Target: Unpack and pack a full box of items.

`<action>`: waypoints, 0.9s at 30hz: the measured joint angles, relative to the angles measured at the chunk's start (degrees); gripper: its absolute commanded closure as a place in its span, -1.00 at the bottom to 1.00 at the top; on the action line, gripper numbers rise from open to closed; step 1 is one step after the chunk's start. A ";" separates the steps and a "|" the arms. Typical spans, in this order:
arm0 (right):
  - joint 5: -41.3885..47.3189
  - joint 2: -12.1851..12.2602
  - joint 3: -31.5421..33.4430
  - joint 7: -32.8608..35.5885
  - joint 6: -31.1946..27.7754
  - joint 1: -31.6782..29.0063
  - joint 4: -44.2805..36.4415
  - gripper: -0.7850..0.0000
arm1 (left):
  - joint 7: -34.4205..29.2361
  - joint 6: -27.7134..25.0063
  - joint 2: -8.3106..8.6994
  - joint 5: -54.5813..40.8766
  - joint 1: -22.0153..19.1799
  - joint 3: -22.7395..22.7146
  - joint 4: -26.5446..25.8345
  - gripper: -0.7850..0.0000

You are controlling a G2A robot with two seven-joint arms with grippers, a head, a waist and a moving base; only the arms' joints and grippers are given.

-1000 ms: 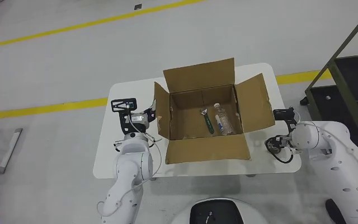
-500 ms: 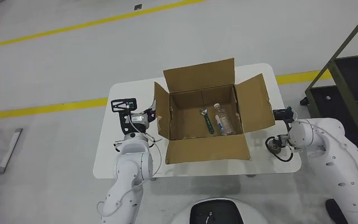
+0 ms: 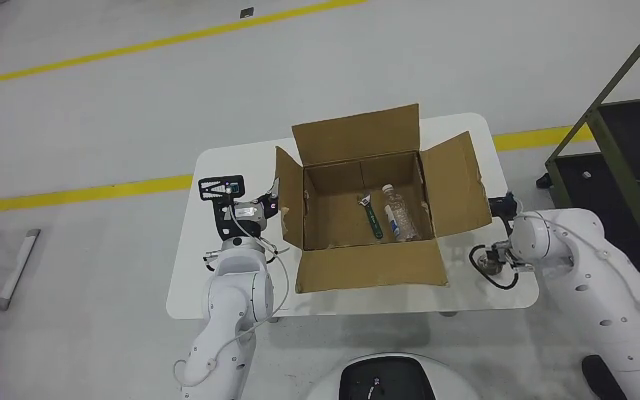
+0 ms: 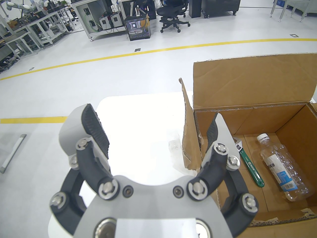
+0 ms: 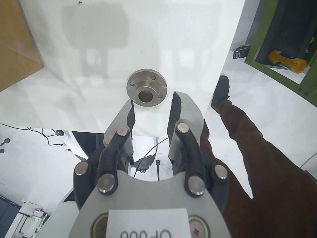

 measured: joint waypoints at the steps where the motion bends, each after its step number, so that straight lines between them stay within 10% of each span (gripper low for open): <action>1: 0.11 0.12 -0.11 0.00 0.00 -0.10 0.00 0.13 | 0.00 0.00 0.00 0.00 0.00 0.00 0.00 -1.00; 27: 0.98 0.80 -3.00 0.00 -0.01 1.43 2.67 0.09 | 0.00 0.00 0.00 0.00 0.00 0.00 0.00 -1.00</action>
